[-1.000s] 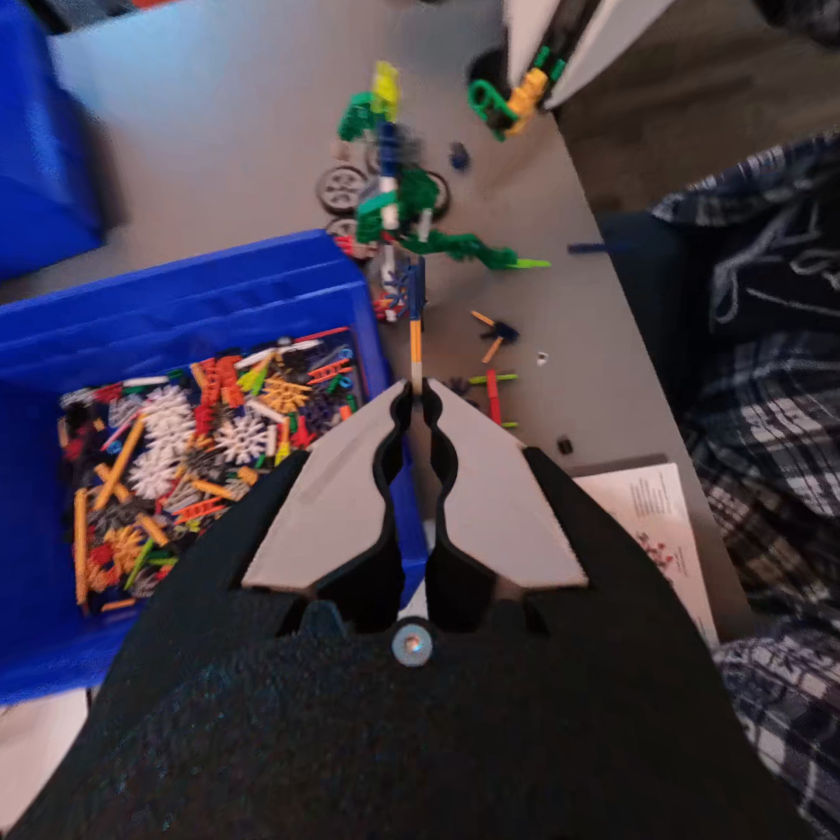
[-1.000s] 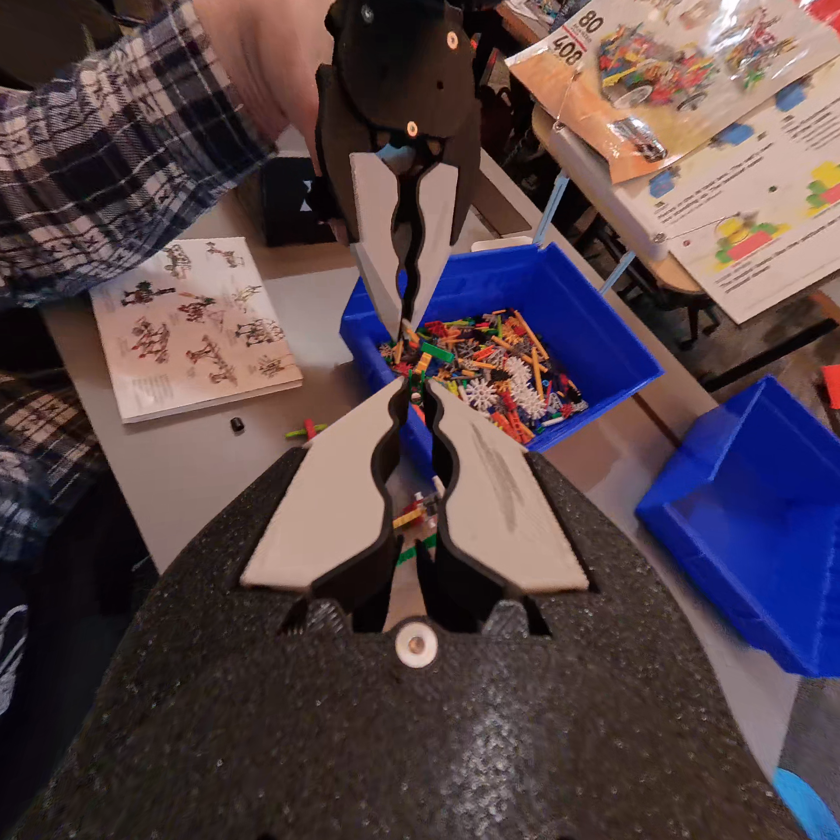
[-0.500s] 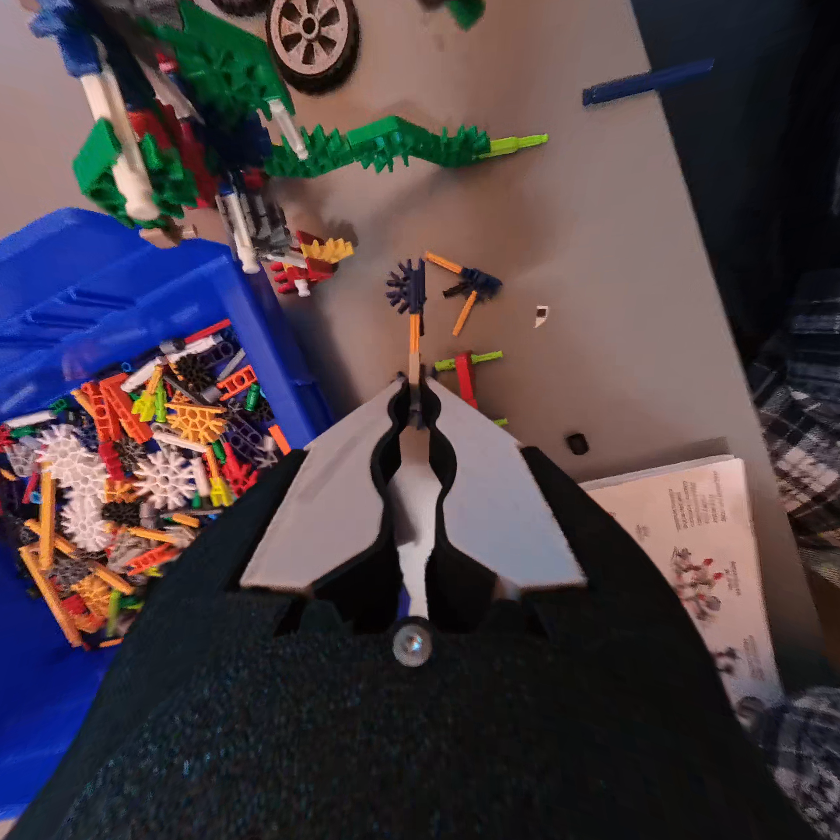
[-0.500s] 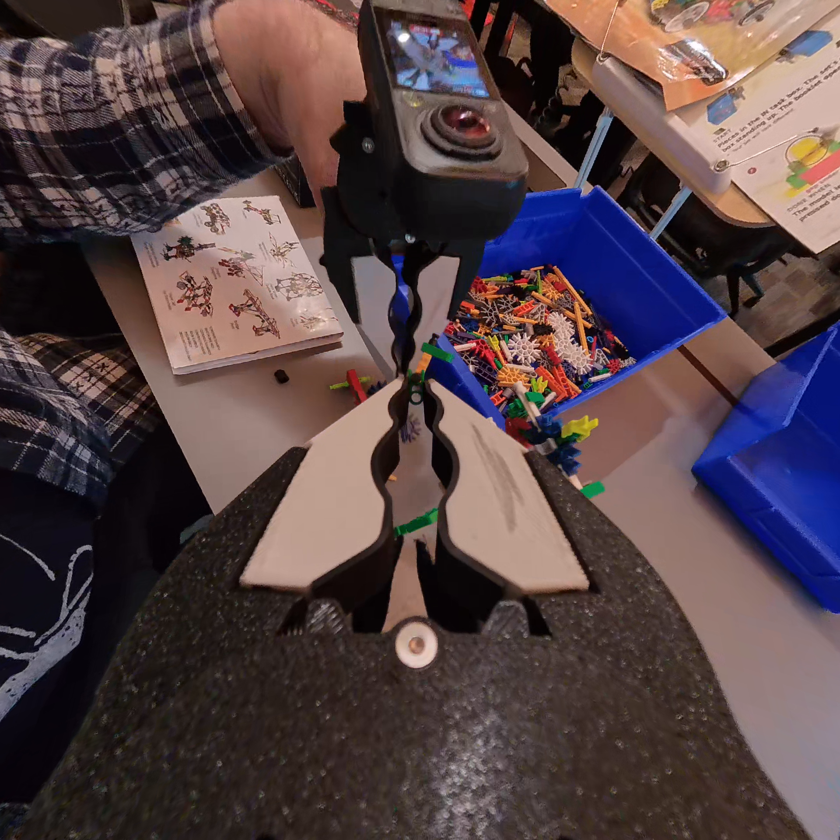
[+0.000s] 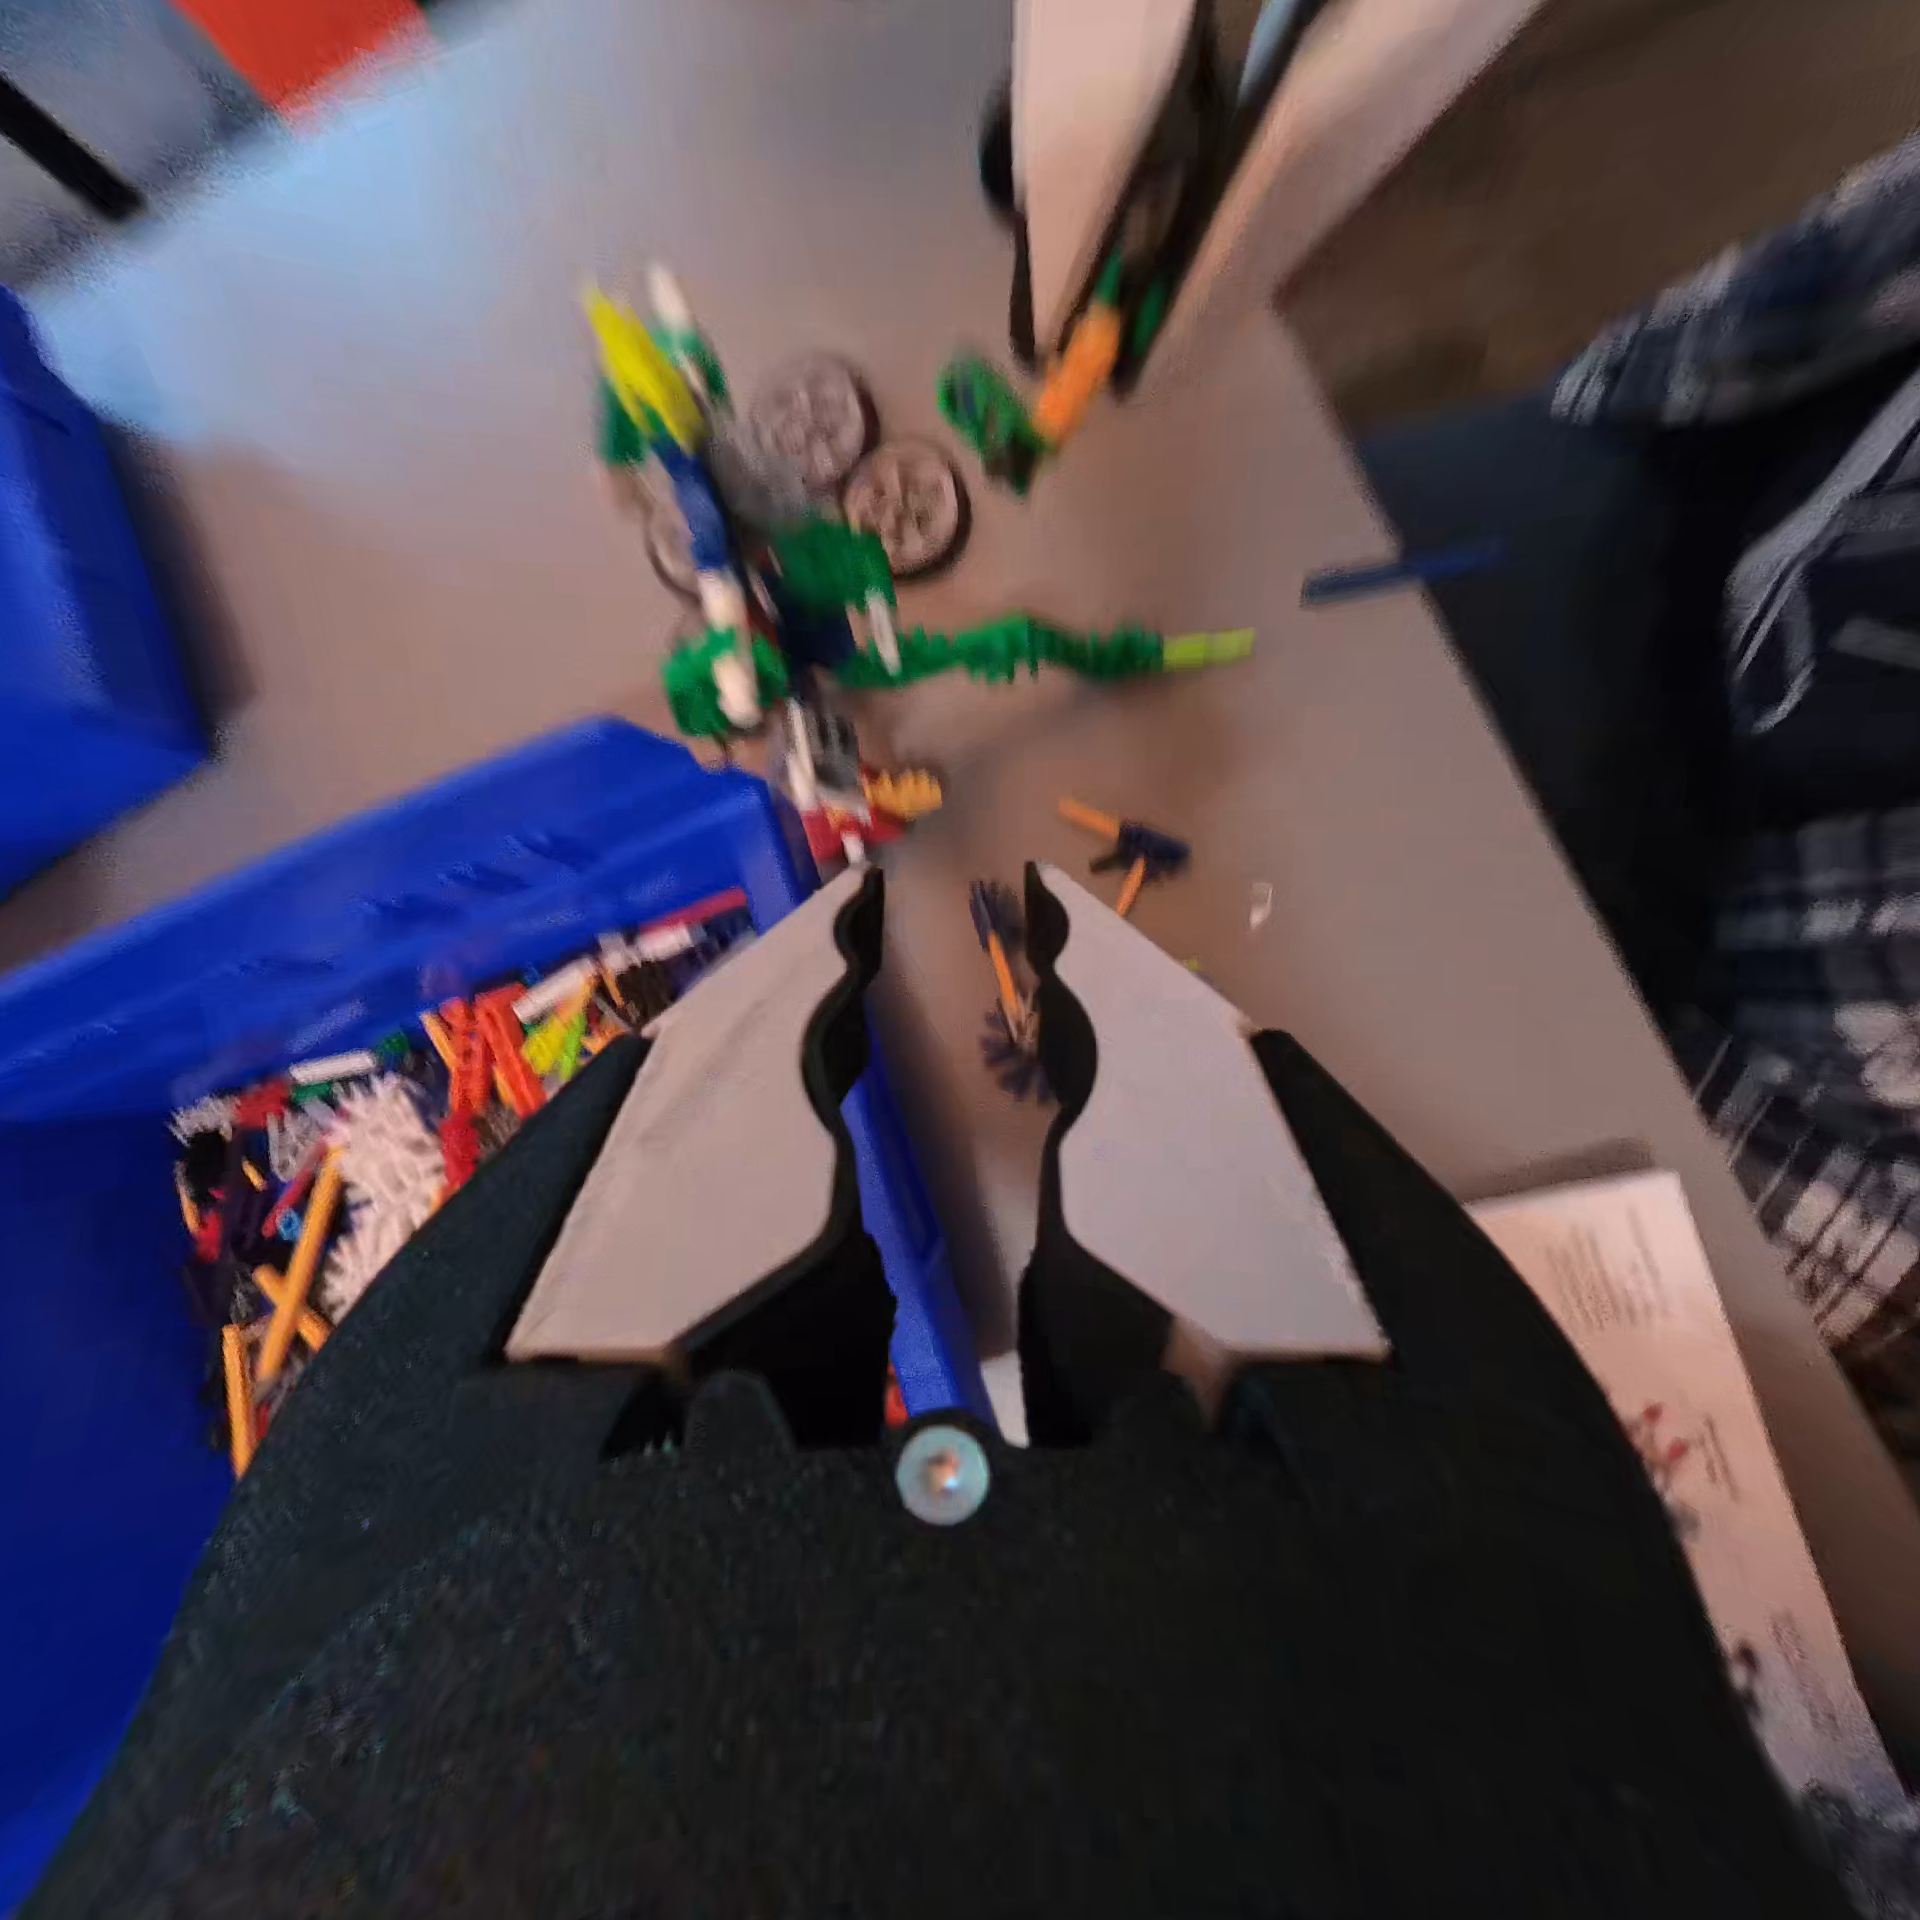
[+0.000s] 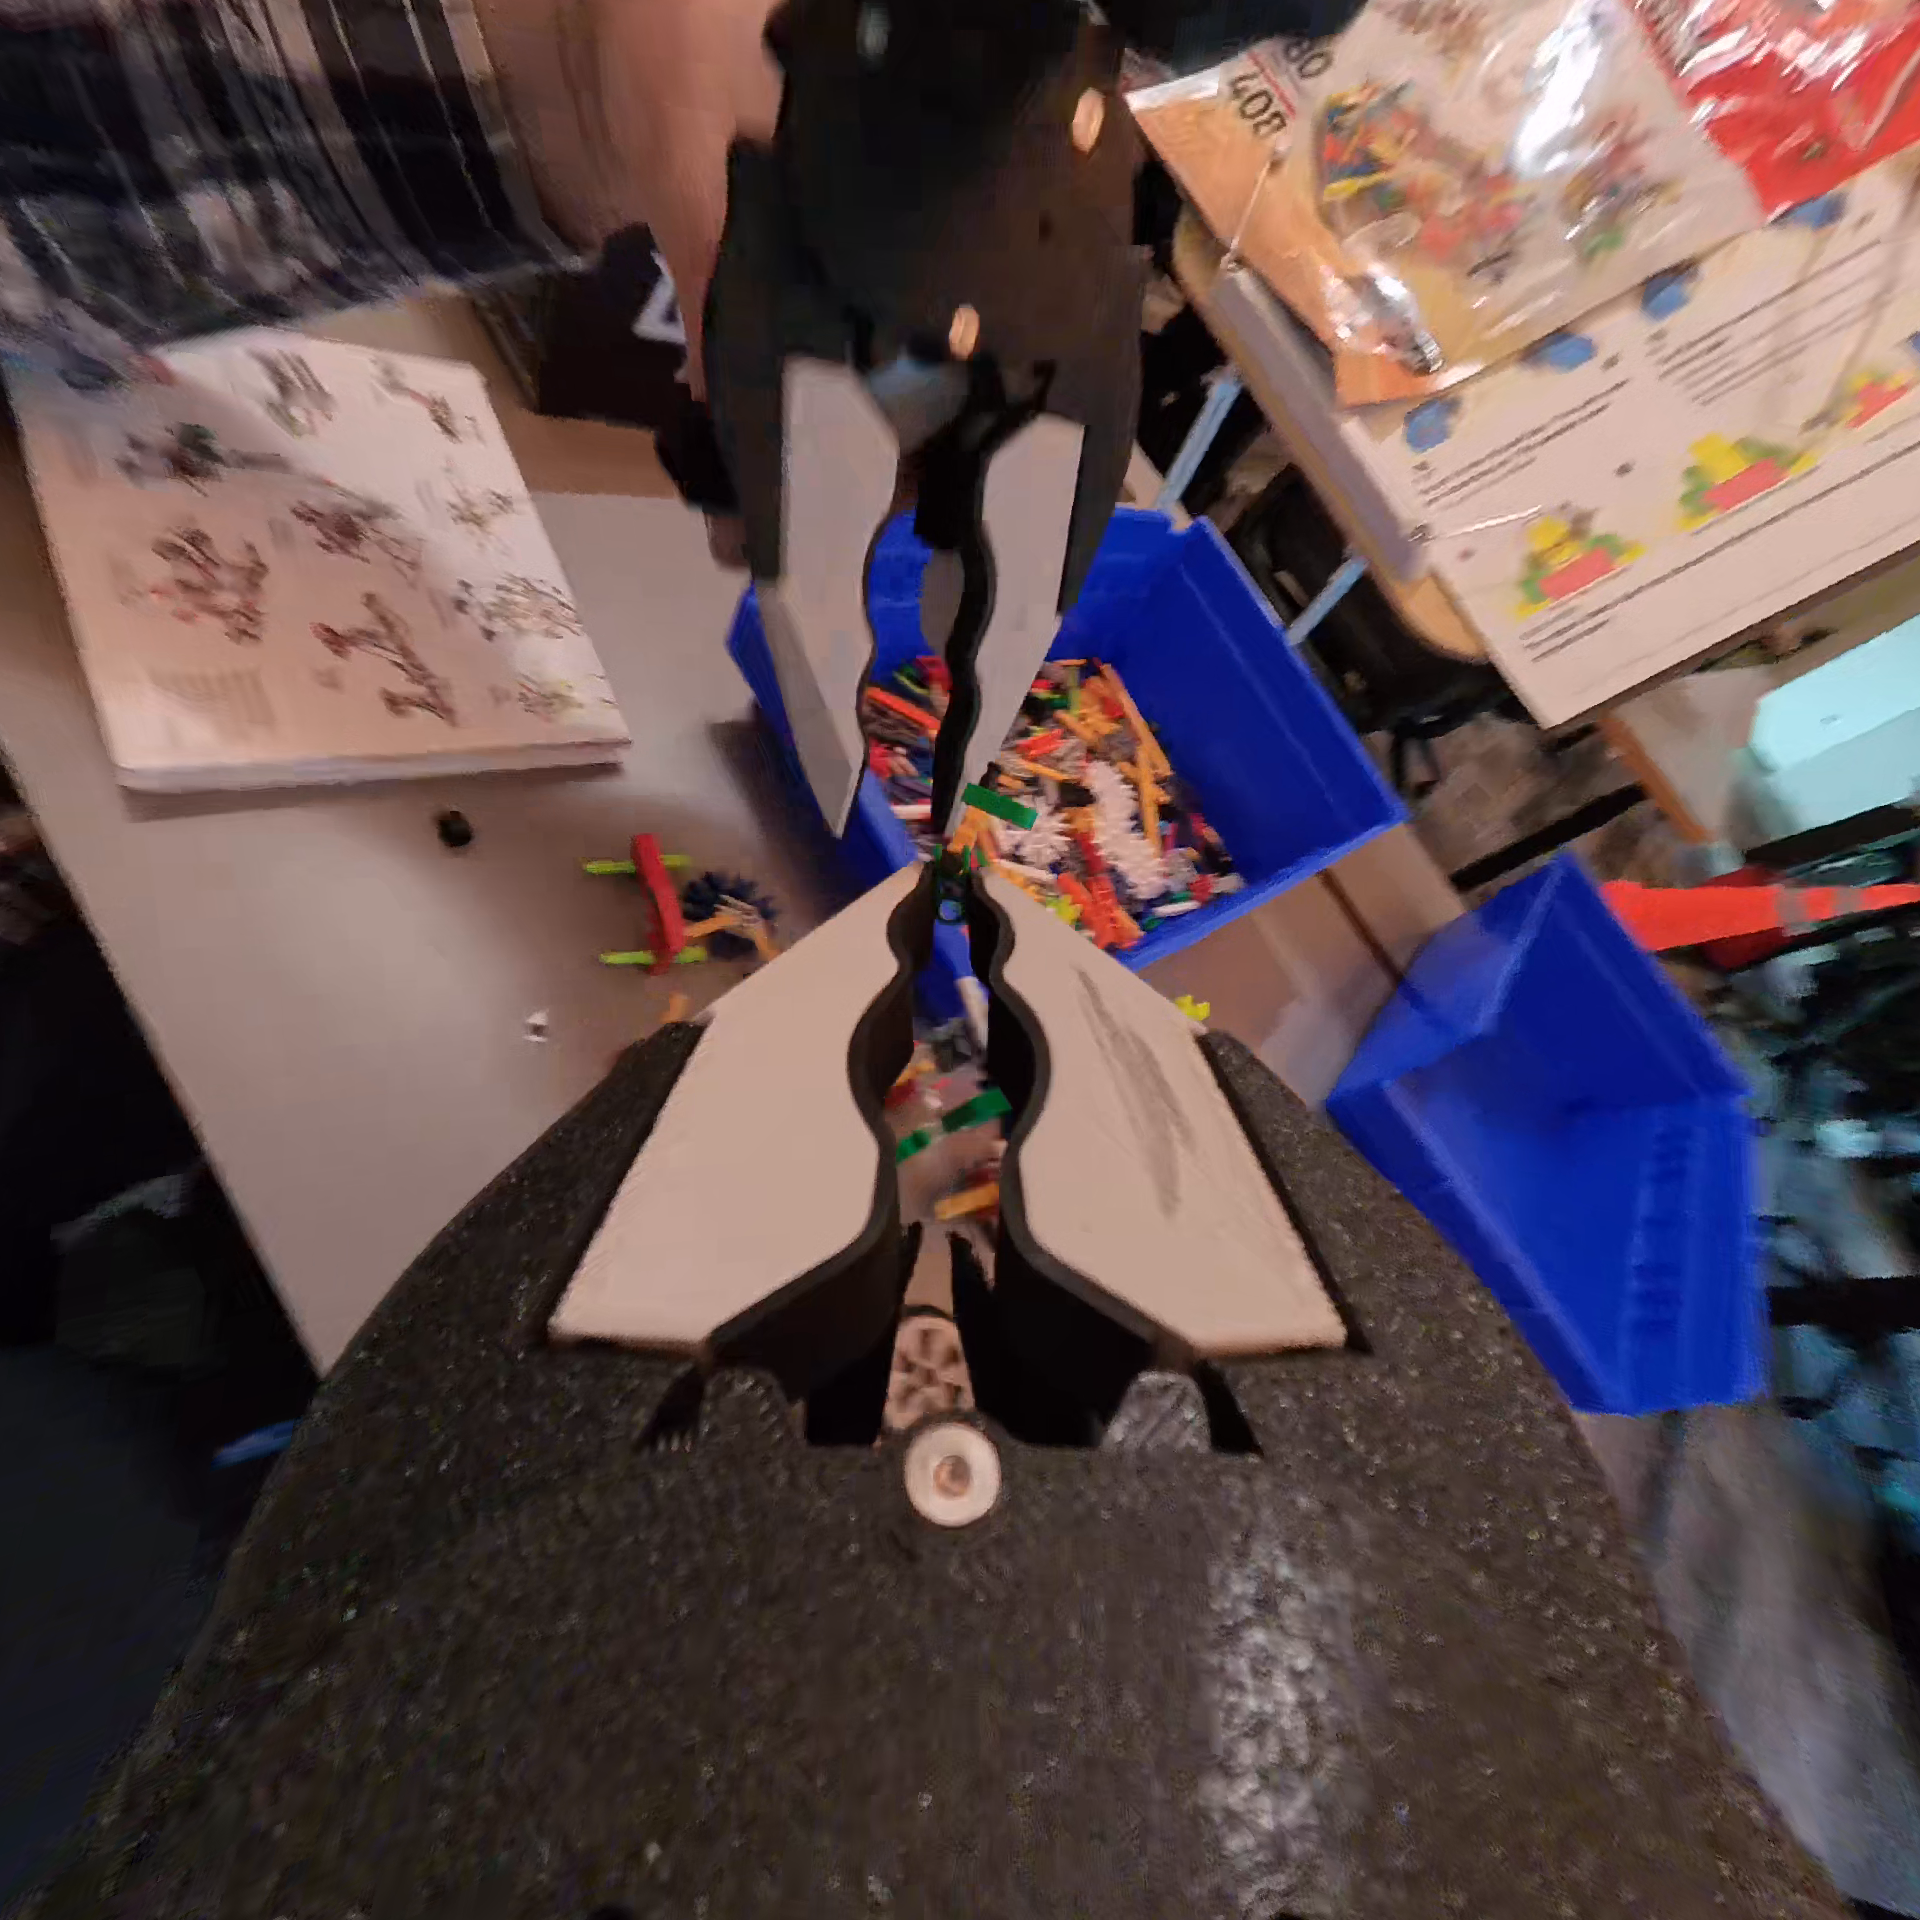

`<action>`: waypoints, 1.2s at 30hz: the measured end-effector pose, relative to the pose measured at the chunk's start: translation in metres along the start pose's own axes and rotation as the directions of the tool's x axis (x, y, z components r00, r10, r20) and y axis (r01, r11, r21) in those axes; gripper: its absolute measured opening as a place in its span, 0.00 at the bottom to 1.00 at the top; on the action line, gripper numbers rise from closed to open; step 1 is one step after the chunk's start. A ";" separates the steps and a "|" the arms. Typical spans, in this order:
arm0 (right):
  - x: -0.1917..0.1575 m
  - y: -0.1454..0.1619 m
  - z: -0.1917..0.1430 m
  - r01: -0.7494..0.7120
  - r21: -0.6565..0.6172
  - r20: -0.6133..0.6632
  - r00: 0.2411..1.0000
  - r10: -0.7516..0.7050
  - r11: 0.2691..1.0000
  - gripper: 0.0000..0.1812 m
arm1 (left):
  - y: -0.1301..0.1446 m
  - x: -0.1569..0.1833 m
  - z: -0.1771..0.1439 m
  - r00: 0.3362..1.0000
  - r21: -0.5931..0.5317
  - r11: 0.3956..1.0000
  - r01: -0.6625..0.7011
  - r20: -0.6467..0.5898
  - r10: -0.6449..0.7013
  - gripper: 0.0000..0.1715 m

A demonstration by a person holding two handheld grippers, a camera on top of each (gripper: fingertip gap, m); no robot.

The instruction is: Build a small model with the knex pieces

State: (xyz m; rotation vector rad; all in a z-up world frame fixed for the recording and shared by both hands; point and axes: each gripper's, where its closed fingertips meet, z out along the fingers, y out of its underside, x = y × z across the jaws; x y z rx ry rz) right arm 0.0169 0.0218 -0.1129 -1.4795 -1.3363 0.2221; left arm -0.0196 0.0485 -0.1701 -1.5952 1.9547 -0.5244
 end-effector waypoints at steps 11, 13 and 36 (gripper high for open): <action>0.025 -0.030 0.002 0.411 -0.117 -0.200 0.882 -0.427 0.904 0.03 | -0.084 -0.005 -0.061 0.987 0.518 0.840 0.158 -0.114 -0.115 0.09; 0.028 -0.034 0.002 0.428 -0.122 -0.222 0.868 -0.445 0.895 0.02 | -0.085 -0.008 -0.061 0.988 0.522 0.839 0.154 -0.094 -0.123 0.07; 0.038 -0.103 0.001 -0.394 0.383 0.275 0.912 0.304 0.835 0.02 | -0.103 -0.006 -0.134 0.969 0.682 0.697 -0.219 0.238 0.072 0.01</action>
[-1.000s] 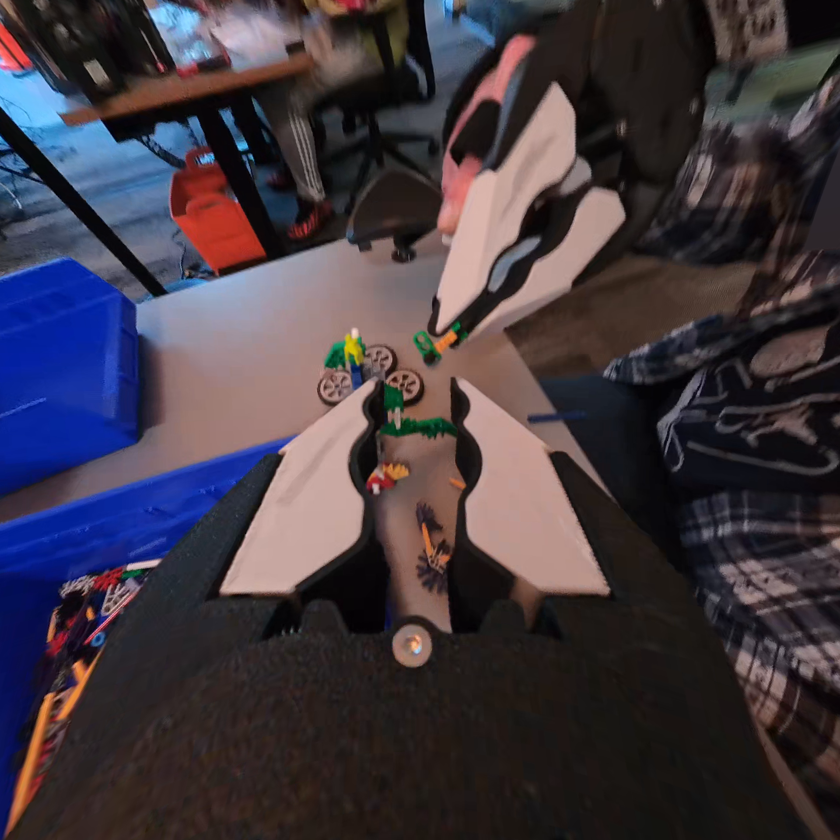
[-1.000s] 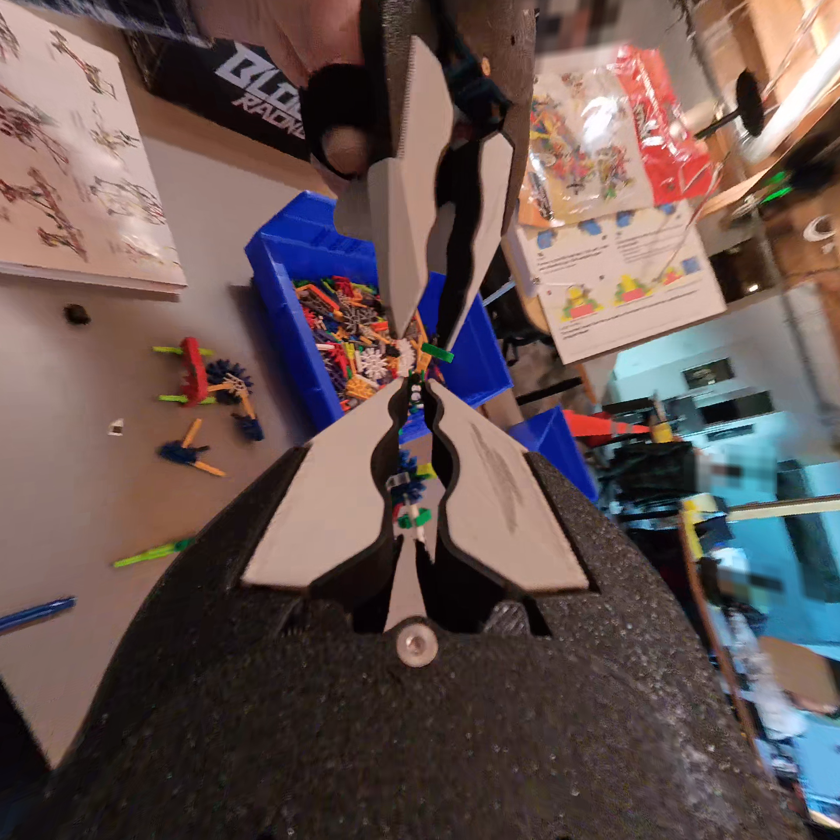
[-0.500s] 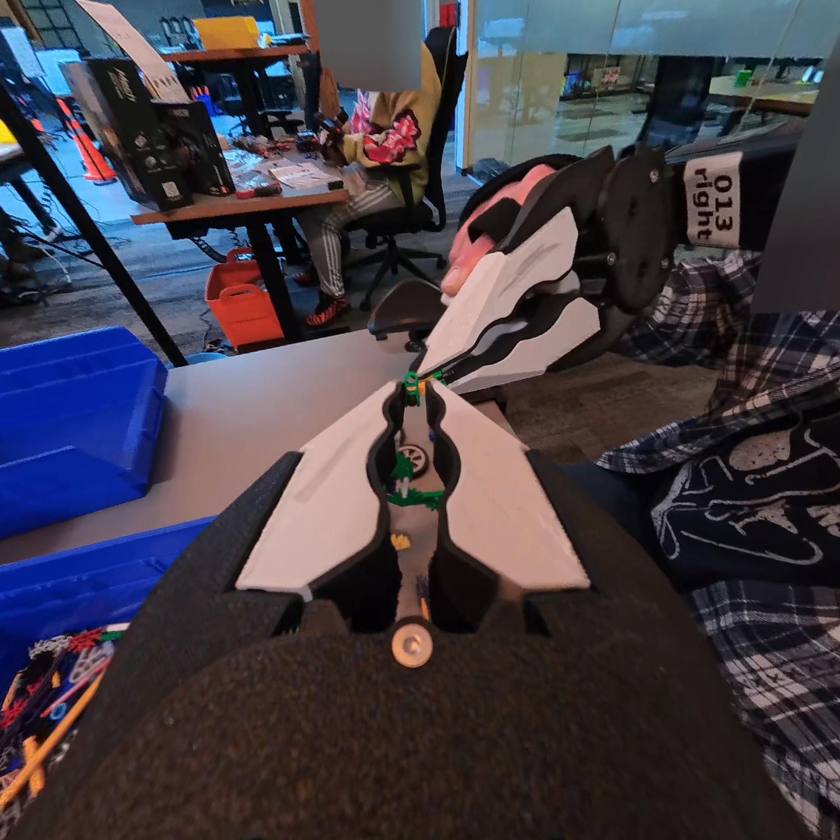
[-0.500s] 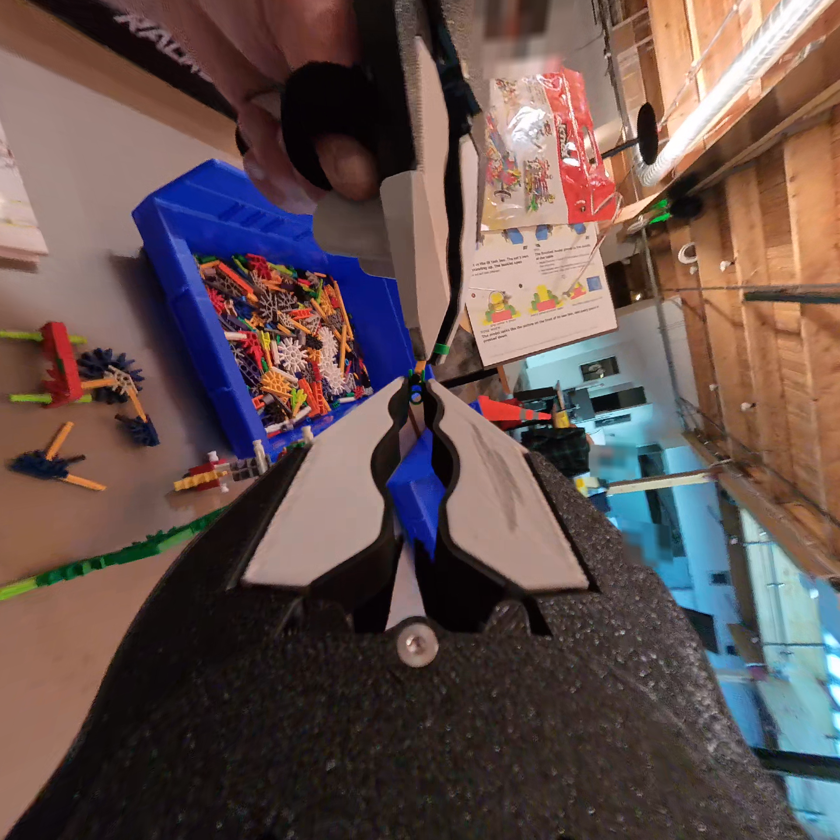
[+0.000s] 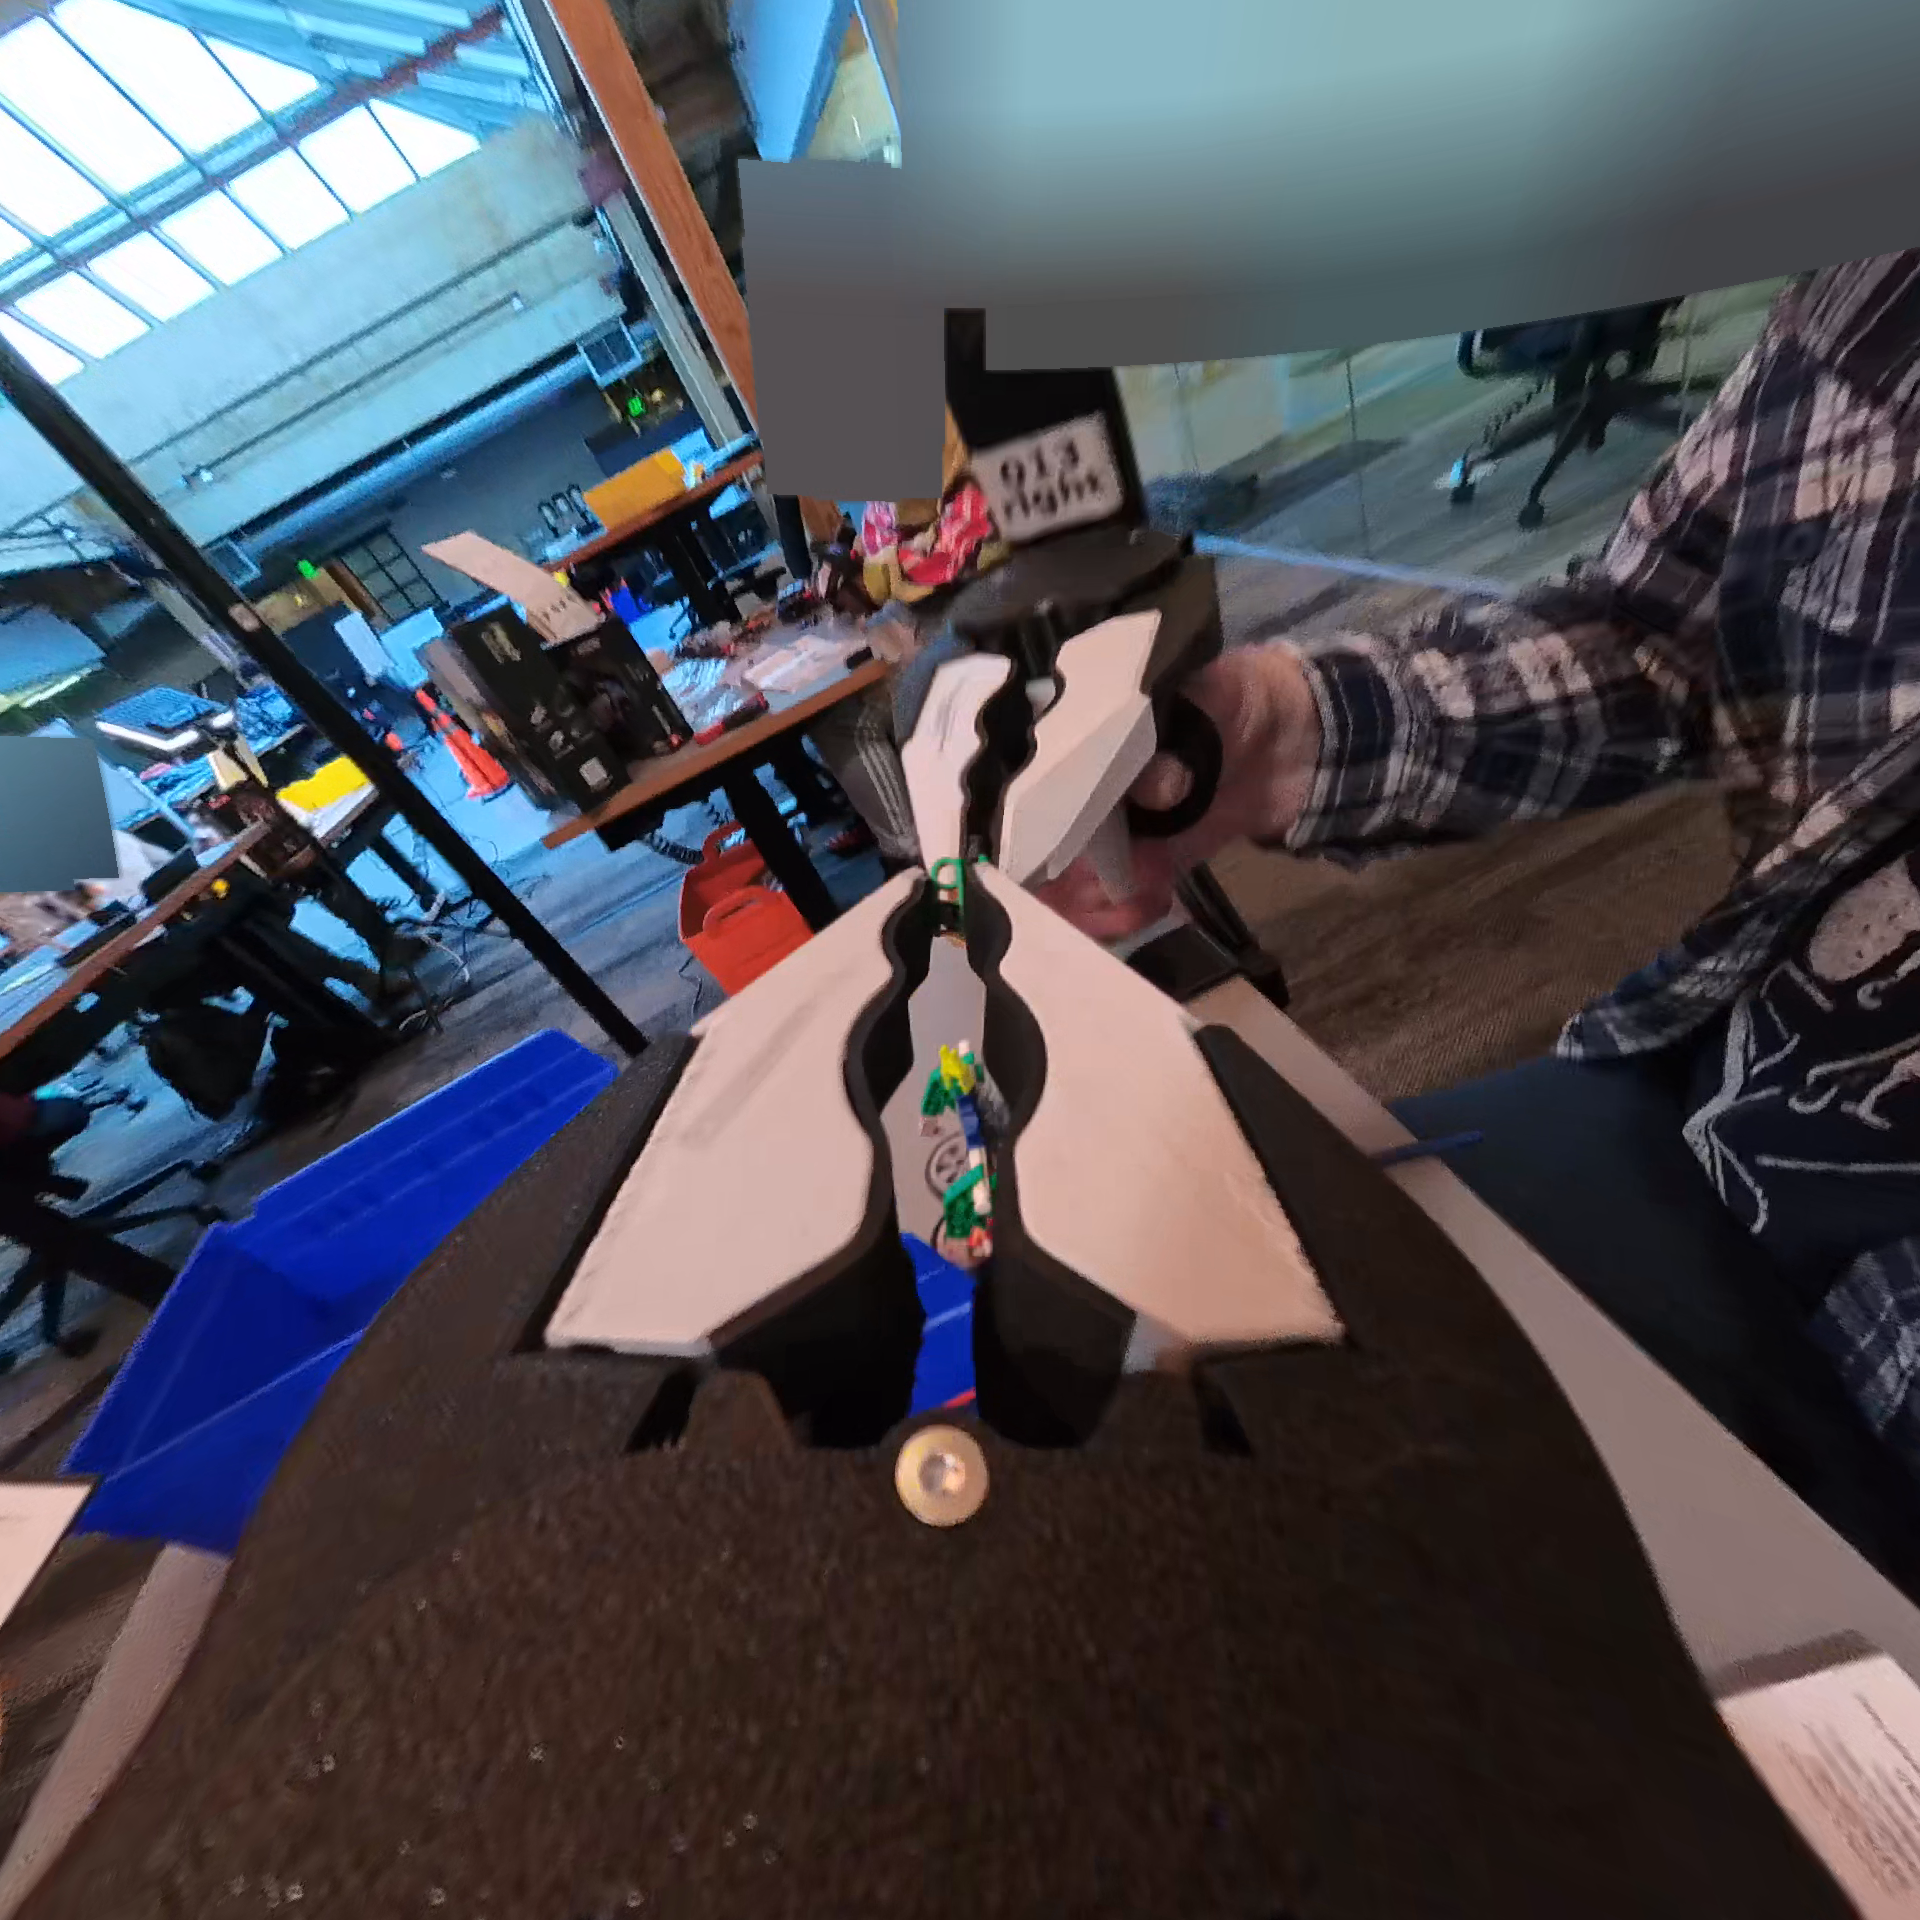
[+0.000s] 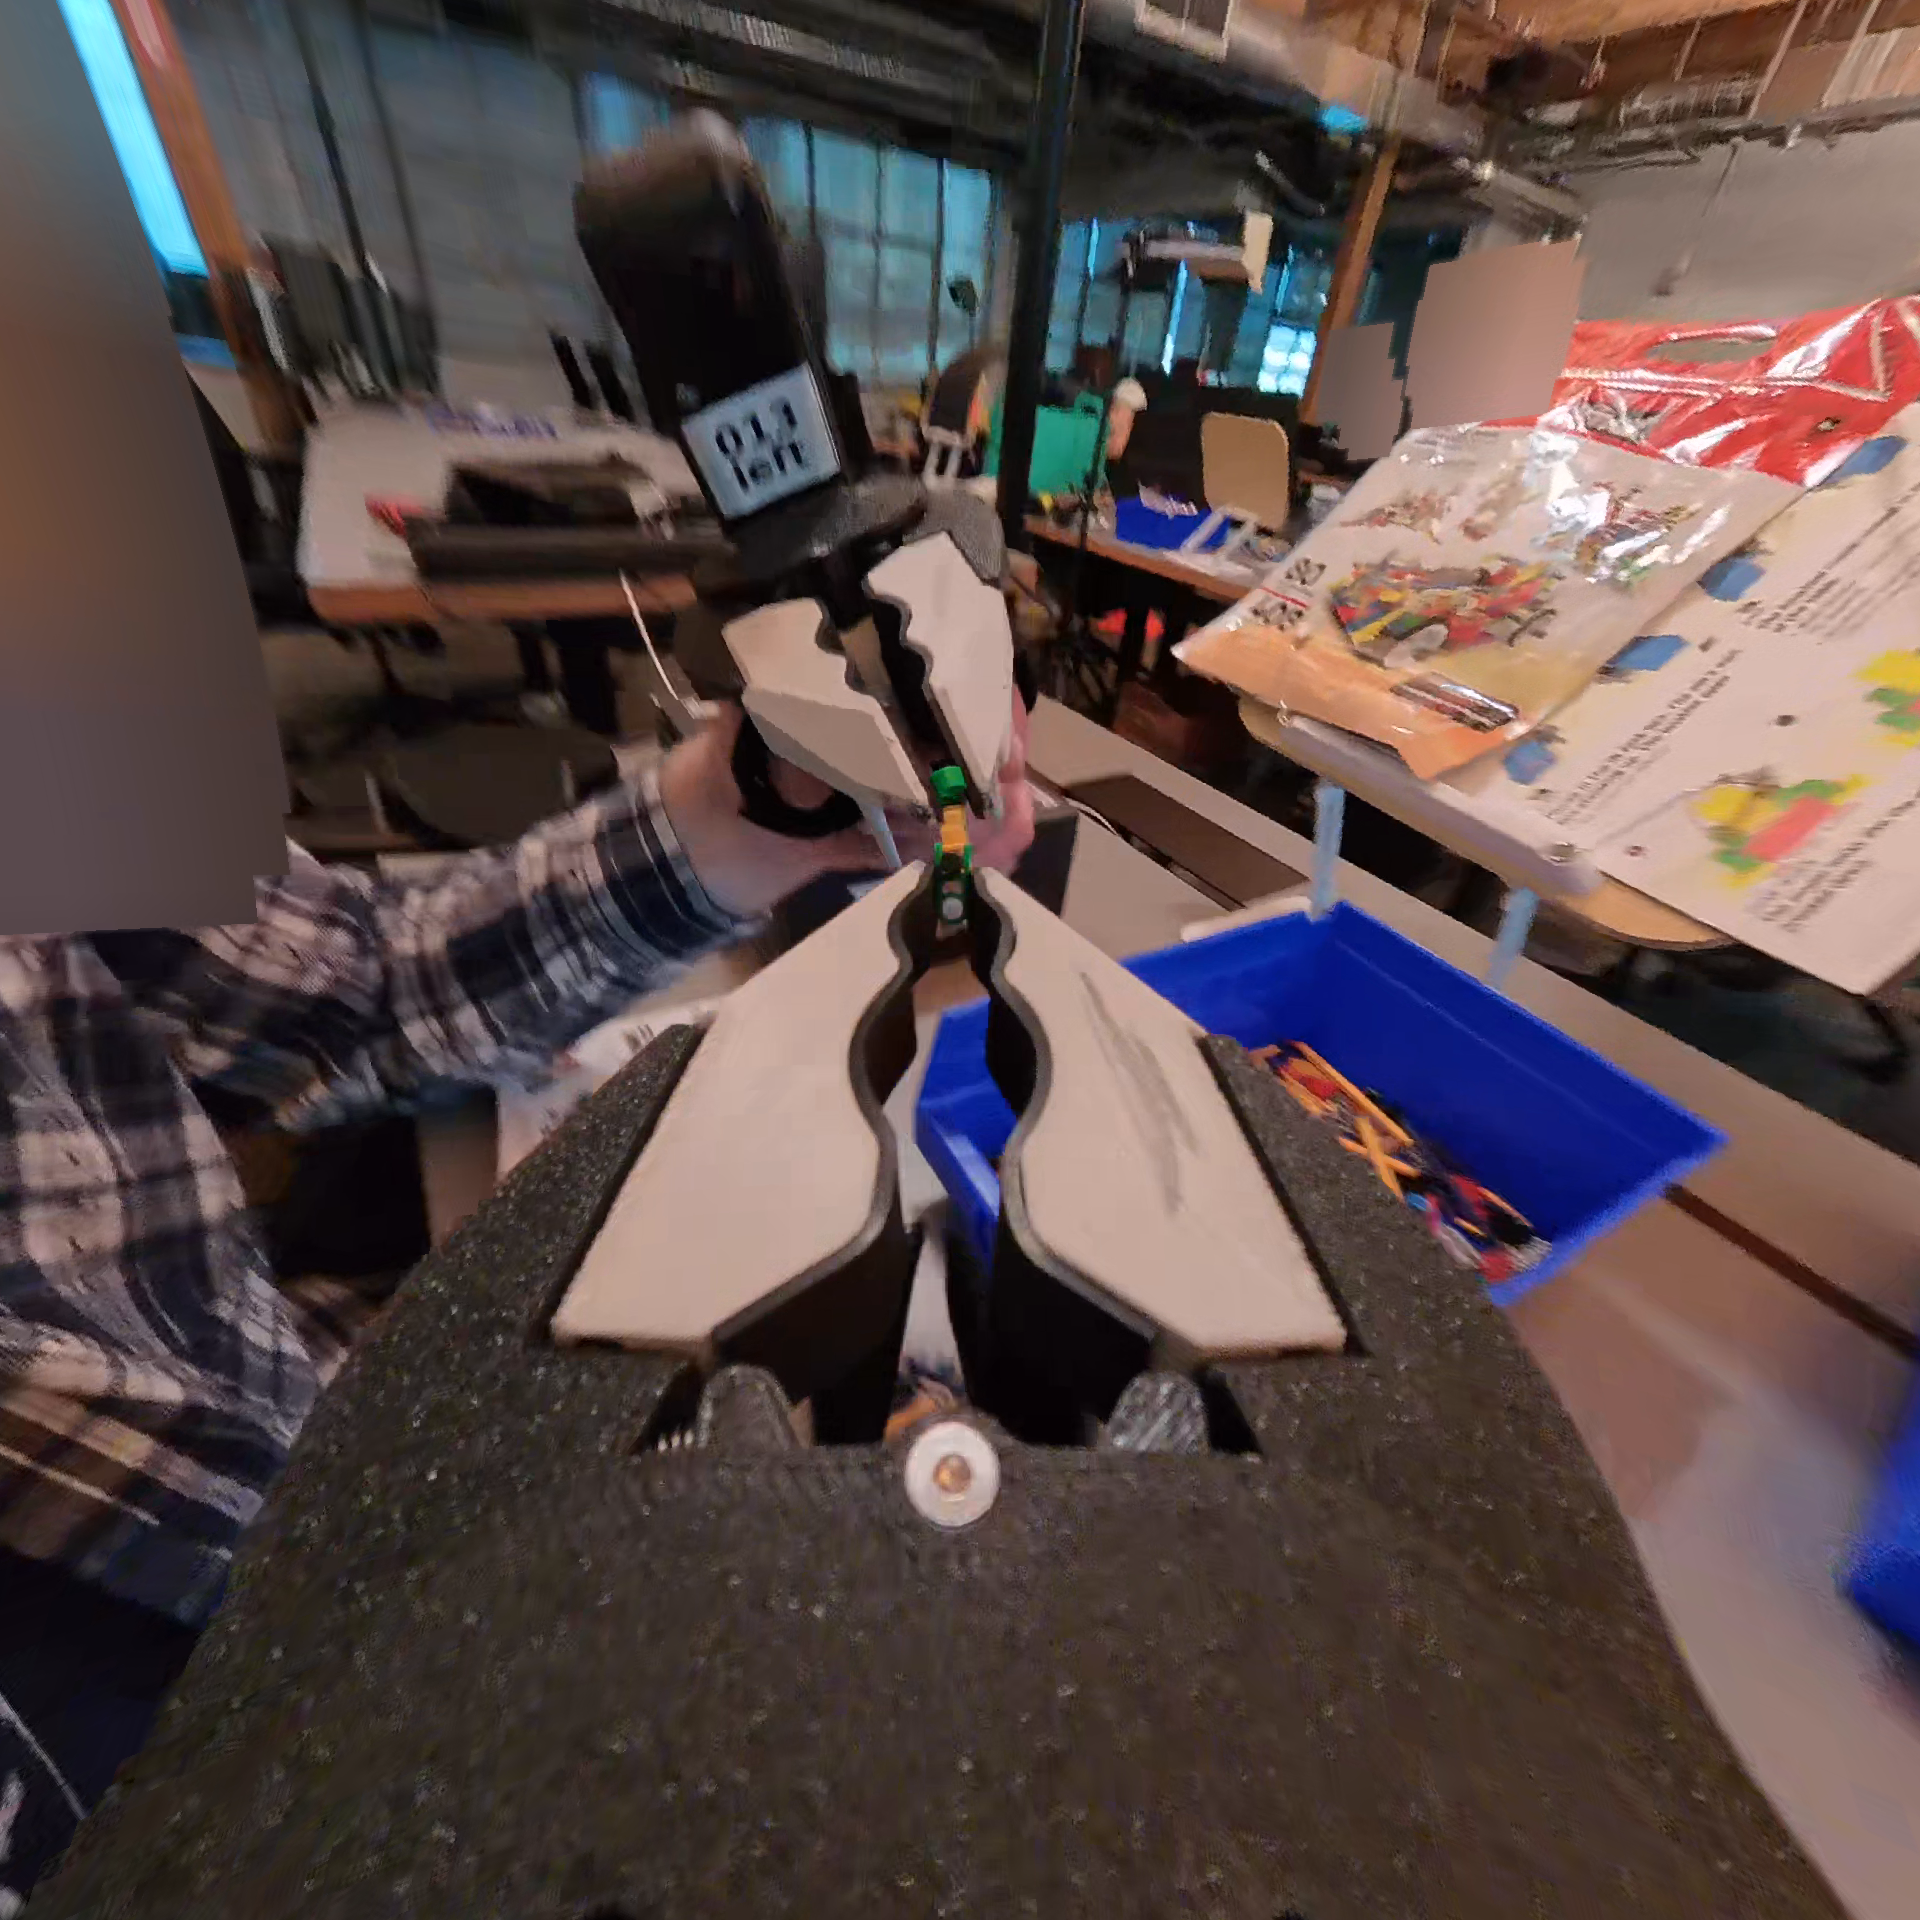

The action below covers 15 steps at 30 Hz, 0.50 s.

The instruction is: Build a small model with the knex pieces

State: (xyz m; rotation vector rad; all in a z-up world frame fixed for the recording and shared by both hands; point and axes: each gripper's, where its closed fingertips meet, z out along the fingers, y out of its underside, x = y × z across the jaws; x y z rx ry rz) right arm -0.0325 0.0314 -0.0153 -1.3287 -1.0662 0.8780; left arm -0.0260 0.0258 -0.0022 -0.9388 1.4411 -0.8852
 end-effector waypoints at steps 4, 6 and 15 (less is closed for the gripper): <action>0.008 -0.006 0.006 -0.046 0.088 -0.039 0.998 0.049 0.995 0.02 | -0.002 -0.012 -0.003 0.993 0.092 0.989 0.115 0.002 -0.116 0.01; 0.014 -0.009 0.007 0.023 0.093 -0.126 0.992 -0.011 0.995 0.02 | -0.004 -0.021 -0.003 0.975 0.147 0.965 0.219 -0.006 -0.220 0.01; 0.023 -0.034 0.006 -0.164 0.336 -0.112 0.971 0.213 0.927 0.02 | -0.028 -0.040 -0.003 0.902 0.363 0.837 0.410 -0.022 -0.432 0.01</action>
